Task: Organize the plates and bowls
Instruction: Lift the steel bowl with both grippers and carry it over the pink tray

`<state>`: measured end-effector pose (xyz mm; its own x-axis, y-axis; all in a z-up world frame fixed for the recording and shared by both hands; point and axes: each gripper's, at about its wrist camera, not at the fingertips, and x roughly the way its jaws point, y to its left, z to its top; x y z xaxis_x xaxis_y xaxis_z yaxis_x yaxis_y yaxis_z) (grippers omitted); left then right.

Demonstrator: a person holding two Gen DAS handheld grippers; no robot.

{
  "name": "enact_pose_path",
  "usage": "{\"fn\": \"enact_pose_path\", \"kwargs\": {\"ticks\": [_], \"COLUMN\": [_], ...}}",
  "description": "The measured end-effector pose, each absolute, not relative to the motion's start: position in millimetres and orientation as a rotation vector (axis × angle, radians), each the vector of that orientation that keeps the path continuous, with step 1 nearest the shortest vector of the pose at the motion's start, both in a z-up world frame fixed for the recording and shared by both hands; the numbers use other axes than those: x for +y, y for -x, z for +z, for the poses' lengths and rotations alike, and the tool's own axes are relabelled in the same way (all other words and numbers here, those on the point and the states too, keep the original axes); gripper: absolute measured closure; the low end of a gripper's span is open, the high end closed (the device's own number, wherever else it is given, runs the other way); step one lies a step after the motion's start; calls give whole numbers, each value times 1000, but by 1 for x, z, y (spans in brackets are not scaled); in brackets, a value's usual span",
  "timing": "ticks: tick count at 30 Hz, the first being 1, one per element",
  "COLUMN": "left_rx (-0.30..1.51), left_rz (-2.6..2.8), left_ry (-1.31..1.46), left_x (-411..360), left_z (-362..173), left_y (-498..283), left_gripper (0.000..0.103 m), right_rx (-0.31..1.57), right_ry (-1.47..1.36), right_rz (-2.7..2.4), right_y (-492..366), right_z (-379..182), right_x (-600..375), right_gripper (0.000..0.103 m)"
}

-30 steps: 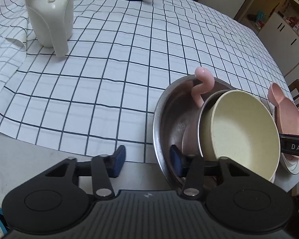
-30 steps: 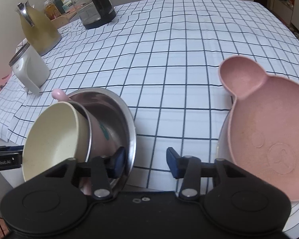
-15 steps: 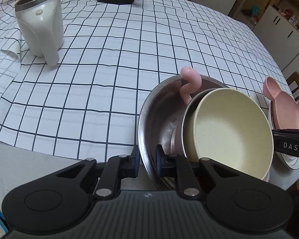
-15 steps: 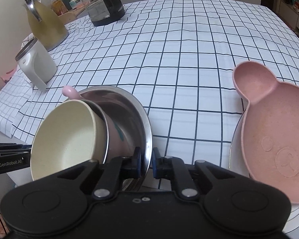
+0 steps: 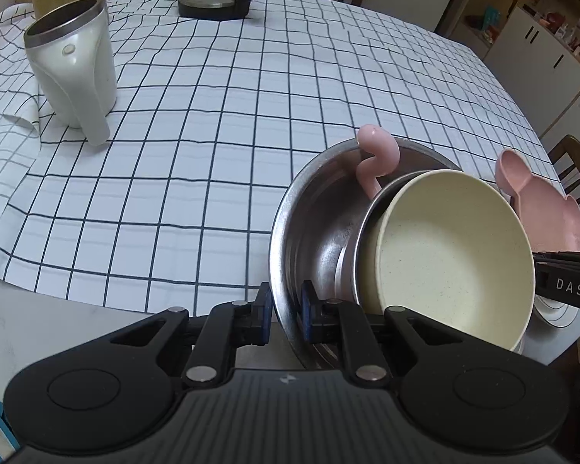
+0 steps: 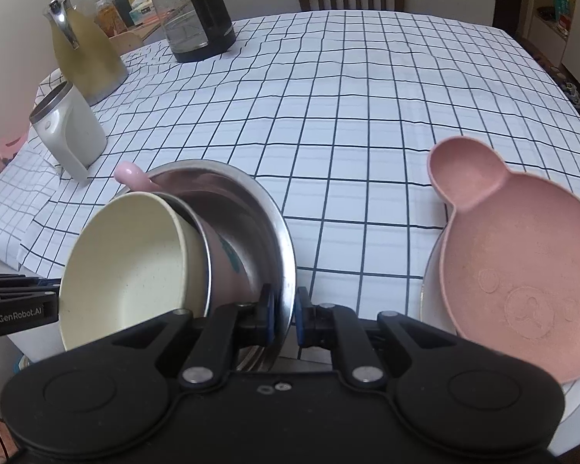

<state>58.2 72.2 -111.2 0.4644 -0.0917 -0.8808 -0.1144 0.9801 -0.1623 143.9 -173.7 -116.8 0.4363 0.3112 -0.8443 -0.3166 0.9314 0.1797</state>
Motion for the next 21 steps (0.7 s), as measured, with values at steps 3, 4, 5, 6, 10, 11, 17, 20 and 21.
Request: {"fn": "enact_pose_path", "kwargs": {"ticks": [3,4,5,6,10,11,17,20,21], "left_rx": [1093,1094,1092,1089,1080,1075,1054,1042,1038], "left_rz": [-3,-9,-17,-27,-65,-77,-151,-186,-198], "left_ry": [204,201,196,191,169,158,108,76,66], "left_x": [65,61,58,53,32,23,-31,-63,-74], "left_z": [-103,-100,-97,-93,-78,-74,-60,-55,-54], "left_y": [-63,-64,-66,-68,-81,-85,-115,-129,-134], "left_gripper": [89,89,89,89,89,89,89,89,89], "right_rx": [1060,1061,1057,1055,1051,1048,1022,1007,1004], "right_ry": [-21,-30,-36,-43,-77,-88,-134,-152,-163], "right_rz": [365,355,348,340,306,294,226,194,182], "right_y": [-142,-141,-139,-138,-138,-138,-142,-145,-147], "right_z": [-111,-108,-105,-102,-89,-85,-67,-61,-60], "right_x": [-181,-185,-188,-192,-213,-220,-269,-297,-307], "right_gripper": [92,92,92,92,92,92,92,92,92]}}
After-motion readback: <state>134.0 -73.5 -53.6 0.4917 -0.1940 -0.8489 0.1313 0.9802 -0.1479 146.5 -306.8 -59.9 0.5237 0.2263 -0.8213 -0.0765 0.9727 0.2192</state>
